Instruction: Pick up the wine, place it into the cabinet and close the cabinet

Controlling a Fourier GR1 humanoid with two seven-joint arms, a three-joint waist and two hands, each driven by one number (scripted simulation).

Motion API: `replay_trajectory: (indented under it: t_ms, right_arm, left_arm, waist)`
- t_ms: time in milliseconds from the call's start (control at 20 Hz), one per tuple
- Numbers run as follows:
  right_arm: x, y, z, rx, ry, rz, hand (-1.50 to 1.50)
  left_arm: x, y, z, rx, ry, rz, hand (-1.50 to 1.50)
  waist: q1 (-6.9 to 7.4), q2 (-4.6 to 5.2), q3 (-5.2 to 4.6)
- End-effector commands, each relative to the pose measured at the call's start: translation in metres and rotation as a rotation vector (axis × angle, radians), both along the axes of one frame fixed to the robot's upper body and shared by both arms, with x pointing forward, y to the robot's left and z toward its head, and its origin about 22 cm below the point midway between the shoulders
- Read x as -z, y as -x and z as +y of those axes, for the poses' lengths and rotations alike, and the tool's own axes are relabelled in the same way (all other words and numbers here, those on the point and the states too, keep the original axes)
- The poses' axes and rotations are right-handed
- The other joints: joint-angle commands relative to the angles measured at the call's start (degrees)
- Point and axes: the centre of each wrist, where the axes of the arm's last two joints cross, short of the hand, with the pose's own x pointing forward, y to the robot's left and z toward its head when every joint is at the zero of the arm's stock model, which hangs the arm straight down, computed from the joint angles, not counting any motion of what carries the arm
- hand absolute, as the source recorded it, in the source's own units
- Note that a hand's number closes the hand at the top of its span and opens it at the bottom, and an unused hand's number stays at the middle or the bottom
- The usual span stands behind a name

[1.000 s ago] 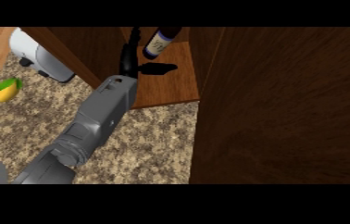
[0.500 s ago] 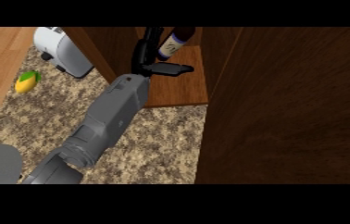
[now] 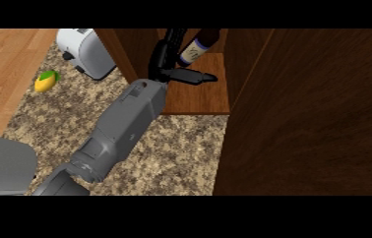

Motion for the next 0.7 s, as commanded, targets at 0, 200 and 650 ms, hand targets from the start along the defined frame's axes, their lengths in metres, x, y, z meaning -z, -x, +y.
replay_trajectory:
  t_ms: [0,200,650]
  right_arm:
    - [-0.003,0.011,0.001,0.006,0.002,-0.007,-1.50]
    - [-0.008,0.012,-0.005,0.022,0.001,-0.020,-1.50]
    - [-0.005,0.009,0.009,0.002,-0.002,-0.018,-1.50]
  left_arm:
    - [-0.022,0.007,-0.017,0.034,0.004,-0.026,-1.50]
    - [-0.023,0.034,-0.036,0.113,-0.018,-0.049,-1.50]
    - [-0.042,0.120,-0.069,0.102,0.078,-0.003,-1.50]
  waist:
    - [1.23,-0.58,0.11]
    - [2.11,-1.04,0.12]
    - [0.68,-0.40,0.09]
